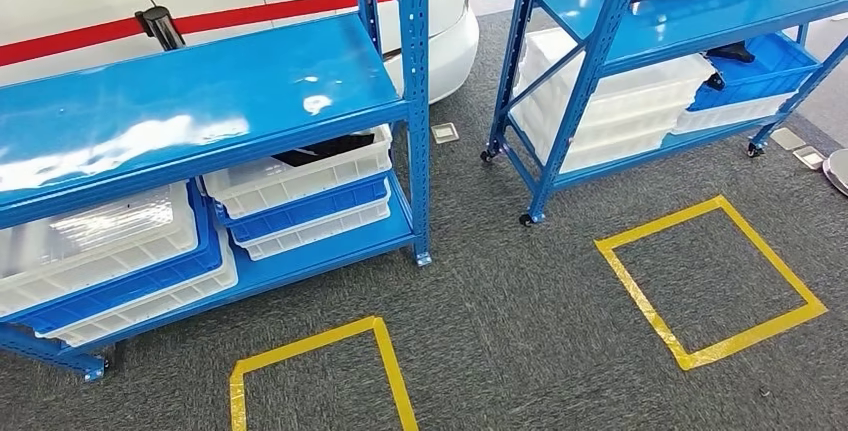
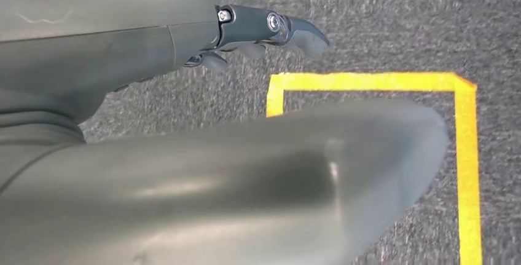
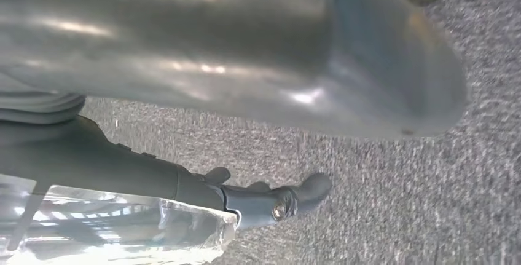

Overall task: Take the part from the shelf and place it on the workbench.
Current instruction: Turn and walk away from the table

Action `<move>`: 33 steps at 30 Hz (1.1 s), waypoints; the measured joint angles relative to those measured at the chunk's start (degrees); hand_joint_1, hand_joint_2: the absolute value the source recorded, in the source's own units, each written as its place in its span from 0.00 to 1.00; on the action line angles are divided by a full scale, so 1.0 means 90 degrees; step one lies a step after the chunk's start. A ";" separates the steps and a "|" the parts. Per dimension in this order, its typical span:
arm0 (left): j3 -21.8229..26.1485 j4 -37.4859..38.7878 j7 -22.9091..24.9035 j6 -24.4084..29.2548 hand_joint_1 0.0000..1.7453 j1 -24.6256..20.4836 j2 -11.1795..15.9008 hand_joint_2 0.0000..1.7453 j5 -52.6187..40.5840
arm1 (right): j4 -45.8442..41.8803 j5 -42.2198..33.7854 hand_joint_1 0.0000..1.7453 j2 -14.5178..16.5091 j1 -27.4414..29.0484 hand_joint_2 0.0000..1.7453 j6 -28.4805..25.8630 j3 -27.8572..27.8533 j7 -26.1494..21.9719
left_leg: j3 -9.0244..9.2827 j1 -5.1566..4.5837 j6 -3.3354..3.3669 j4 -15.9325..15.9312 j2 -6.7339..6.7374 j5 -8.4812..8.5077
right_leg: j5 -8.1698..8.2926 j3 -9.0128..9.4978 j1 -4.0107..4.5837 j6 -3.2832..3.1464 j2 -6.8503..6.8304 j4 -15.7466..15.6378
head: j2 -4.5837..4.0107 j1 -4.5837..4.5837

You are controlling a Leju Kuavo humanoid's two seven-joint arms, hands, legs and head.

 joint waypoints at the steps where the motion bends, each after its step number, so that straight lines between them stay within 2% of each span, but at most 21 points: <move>1: 0.0000 0.0001 0.0000 -0.0006 0.00 0.0003 -0.0001 0.00 0.0000 | 0.0000 -0.0010 0.00 -0.0002 0.0006 0.00 -0.0015 -0.0001 -0.0012 | -0.0007 0.0011 0.0003 -0.0002 -0.0001 0.0041 | 0.0015 0.0005 0.0015 -0.0023 0.0000 0.0003 | 0.0000 0.0000; 4: 0.0000 0.0001 -0.0012 -0.0010 0.00 0.0004 -0.0004 0.00 0.0000 | 0.0000 -0.0029 0.00 0.0002 0.0017 0.00 -0.0057 -0.0005 -0.0023 | -0.0031 0.0044 -0.0049 -0.0007 -0.0003 0.0109 | 0.0048 0.0009 0.0050 -0.0069 0.0001 0.0011 | 0.0001 -0.0002; 10: 0.0001 0.0001 -0.0055 -0.0013 0.00 0.0006 -0.0004 0.00 0.0000 | 0.0001 -0.0013 0.00 0.0008 0.0030 0.00 -0.0075 -0.0007 0.0001 | -0.0037 0.0068 -0.0064 -0.0013 -0.0003 0.0126 | 0.0053 -0.0002 0.0083 -0.0082 0.0001 0.0017 | 0.0001 -0.0001; 14: 0.0002 0.0002 -0.0083 -0.0035 0.00 0.0006 -0.0004 1.00 0.0001 | 0.0001 -0.0010 0.00 0.0008 0.0031 1.00 -0.0095 -0.0008 0.0000 | -0.0041 0.0069 -0.0119 -0.0017 -0.0003 0.0131 | 0.0052 -0.0009 0.0086 -0.0083 0.0001 0.0019 | 0.0001 -0.0001; 21: -0.0133 -0.0008 0.0032 -0.0164 0.00 0.0046 0.0006 1.00 0.0017 | -0.0010 -0.0123 0.00 0.0002 0.0080 1.00 -0.0064 -0.0046 -0.0001 | -0.0046 0.0055 -0.0202 -0.0018 -0.0004 0.0129 | 0.0053 -0.0049 0.0083 -0.0083 -0.0001 0.0020 | 0.0001 0.0001; 25: -0.0557 -0.0079 0.0314 -0.0364 0.00 0.0168 0.0056 0.00 0.0349 | -0.0073 -0.0430 0.00 0.0000 0.0209 0.00 0.0113 -0.0046 -0.0008 | -0.0065 0.0045 -0.0204 -0.0016 -0.0004 0.0126 | 0.0056 -0.0076 0.0076 -0.0078 -0.0002 0.0020 | 0.0001 0.0002; 33: -0.1702 -0.0347 0.0982 -0.0828 0.00 0.0505 0.0207 0.00 0.1252 | -0.0344 -0.1182 0.00 -0.0020 0.0541 0.00 0.0563 -0.0015 -0.0063 | -0.0087 0.0040 -0.0201 -0.0010 -0.0003 0.0129 | 0.0075 -0.0057 0.0070 -0.0079 -0.0001 0.0020 | 0.0000 0.0001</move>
